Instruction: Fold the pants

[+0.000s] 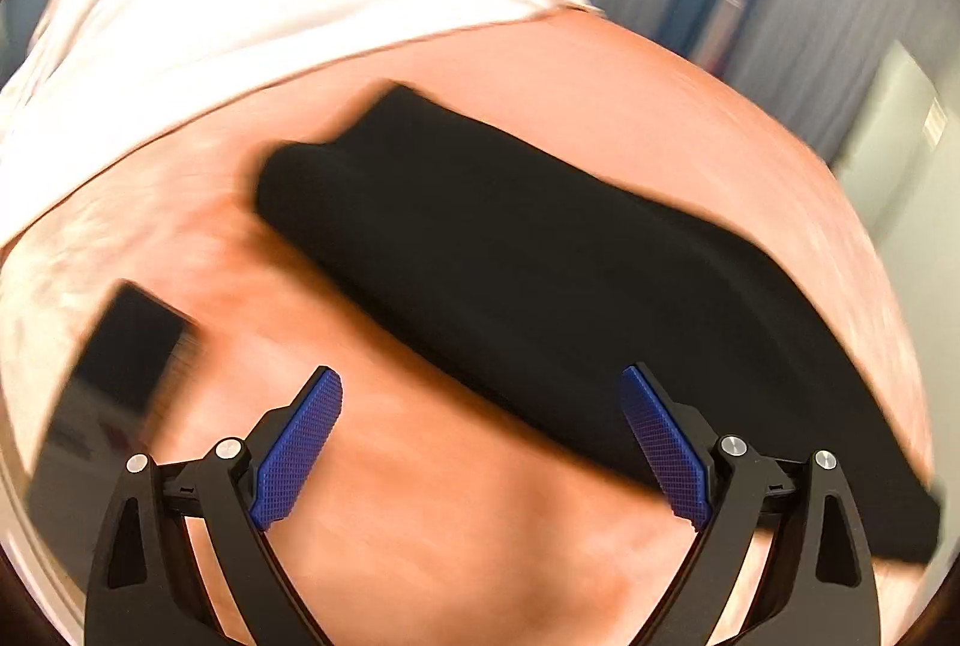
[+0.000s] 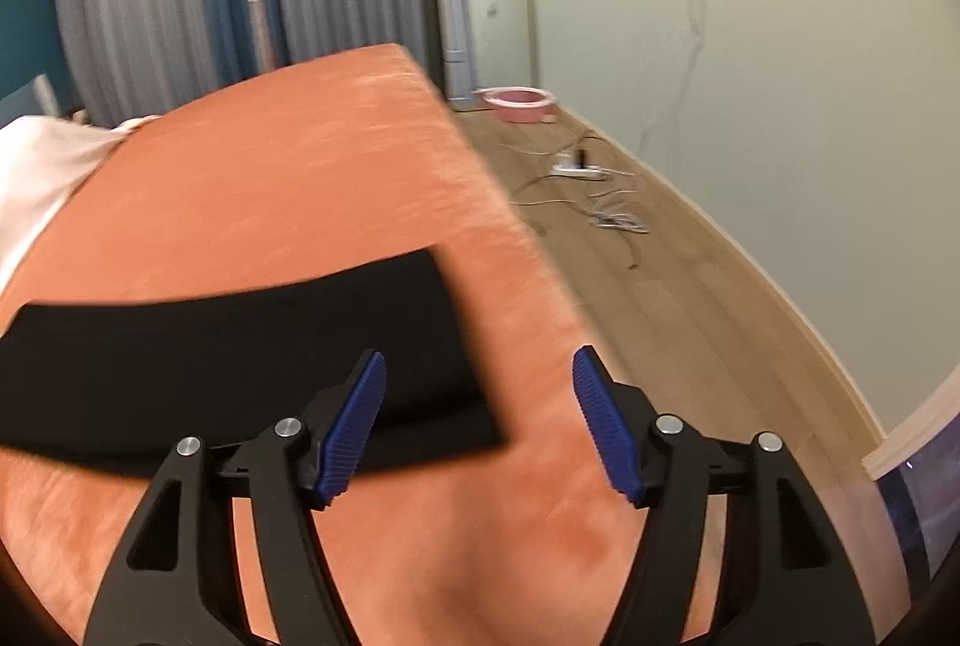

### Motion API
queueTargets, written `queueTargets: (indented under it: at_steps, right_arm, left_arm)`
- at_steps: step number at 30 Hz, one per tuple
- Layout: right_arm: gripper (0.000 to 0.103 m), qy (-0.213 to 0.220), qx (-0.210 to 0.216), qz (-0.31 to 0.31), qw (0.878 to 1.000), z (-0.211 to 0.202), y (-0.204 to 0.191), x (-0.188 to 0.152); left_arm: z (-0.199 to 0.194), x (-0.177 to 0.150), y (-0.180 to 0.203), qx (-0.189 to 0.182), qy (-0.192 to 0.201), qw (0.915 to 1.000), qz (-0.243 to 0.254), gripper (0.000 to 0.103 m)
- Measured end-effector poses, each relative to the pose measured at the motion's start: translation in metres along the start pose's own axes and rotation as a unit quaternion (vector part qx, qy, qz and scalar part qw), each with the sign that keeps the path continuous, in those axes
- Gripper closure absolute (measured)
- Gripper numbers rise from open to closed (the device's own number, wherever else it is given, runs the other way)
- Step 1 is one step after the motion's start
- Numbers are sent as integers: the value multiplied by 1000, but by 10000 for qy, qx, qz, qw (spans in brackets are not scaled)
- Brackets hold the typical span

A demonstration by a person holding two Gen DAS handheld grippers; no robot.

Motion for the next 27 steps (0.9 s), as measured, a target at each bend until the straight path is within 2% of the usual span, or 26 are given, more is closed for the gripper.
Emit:
queueTargets:
  at_steps: [2,4,6,7,9,10,12,14,18,20,23,24,27]
  right_arm:
    - [38,2,152,-10,9999,-6,-21,-12]
    - [35,-117,343,114,9993,-6,-44,-18]
    - [35,-266,610,233,9975,-7,-70,-32]
    - [35,-319,644,210,9972,-10,-80,-36]
    - [35,-441,710,-14,9965,-10,-108,-43]
    - [35,-464,730,-132,9962,-14,-122,-45]
    - [35,-443,814,-379,9950,-20,-145,-45]
    - [35,-525,984,-458,9927,-23,-165,-44]
    - [35,-461,1242,-1036,9858,-21,-220,-38]
    - [35,-430,1401,-1328,9802,-22,-247,-43]
    - [35,-549,1766,-1571,9701,-12,-287,-44]
    - [35,-614,2021,-1560,9649,-6,-305,-37]
    - [35,-615,2467,-1697,9521,7,-352,-10]
  left_arm:
    - [16,25,-25,278,-176,9990,-307,11]
    - [45,47,-49,626,-514,9953,-528,11]
    - [70,59,-61,625,-804,9922,-720,14]
    - [78,59,-66,513,-941,9915,-742,27]
    - [90,71,-62,323,-1204,9896,-720,68]
    - [89,79,-60,285,-1176,9902,-699,75]
    - [85,96,-57,-103,-1052,9924,-634,84]
    - [78,115,-52,-399,-985,9933,-463,84]
    - [63,121,-40,-408,-776,9961,53,86]
    - [61,109,-42,-17,-744,9966,358,85]
    - [77,83,-52,293,-1178,9920,354,85]
    - [76,73,-52,370,-1219,9906,495,84]
    - [61,69,-44,757,-978,9884,886,72]
Point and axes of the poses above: each gripper's, at about its wrist camera, not at the fingertips, and z roughly the way its jaws point, y to its right, x to its top, the point moved 1 cm from there along z, roughly the way its jaws point, and after that the axes turned 7 degrees about y, right-handed, at the moved point
